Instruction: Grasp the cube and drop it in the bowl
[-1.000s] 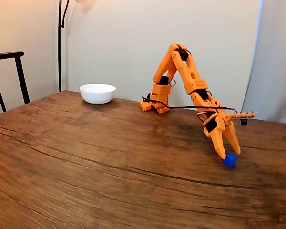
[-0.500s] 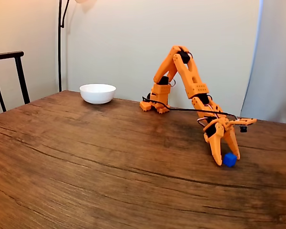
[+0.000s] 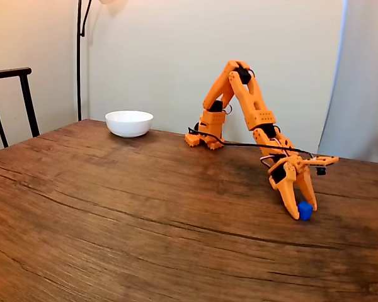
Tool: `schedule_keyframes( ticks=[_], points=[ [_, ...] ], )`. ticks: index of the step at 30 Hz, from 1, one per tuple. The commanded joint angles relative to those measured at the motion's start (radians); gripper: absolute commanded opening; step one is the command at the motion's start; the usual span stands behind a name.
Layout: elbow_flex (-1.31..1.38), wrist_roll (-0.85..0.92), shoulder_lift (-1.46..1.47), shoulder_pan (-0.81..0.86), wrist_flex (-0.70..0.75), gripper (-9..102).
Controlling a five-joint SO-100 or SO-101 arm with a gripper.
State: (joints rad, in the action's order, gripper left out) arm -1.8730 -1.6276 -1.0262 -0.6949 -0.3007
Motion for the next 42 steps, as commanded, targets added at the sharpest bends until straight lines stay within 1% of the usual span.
schedule_keyframes(
  ticks=[1,9,15,19,26,30,34,39,40,42],
  points=[
    [0.026,0.011,-0.006,0.017,-0.011,25],
    [0.026,0.011,-0.005,0.021,-0.011,19],
    [0.026,0.011,-0.005,0.031,-0.011,10],
    [0.026,0.011,-0.005,0.032,-0.011,8],
    [0.032,0.005,-0.025,0.031,-0.011,8],
    [0.112,-0.011,-0.025,0.031,-0.009,8],
    [0.178,-0.098,-0.058,0.038,0.003,8],
    [0.126,-0.169,-0.187,0.072,0.006,8],
    [0.112,-0.178,-0.218,0.077,0.023,8],
    [0.104,-0.201,-0.281,0.081,0.103,8]
  ],
)
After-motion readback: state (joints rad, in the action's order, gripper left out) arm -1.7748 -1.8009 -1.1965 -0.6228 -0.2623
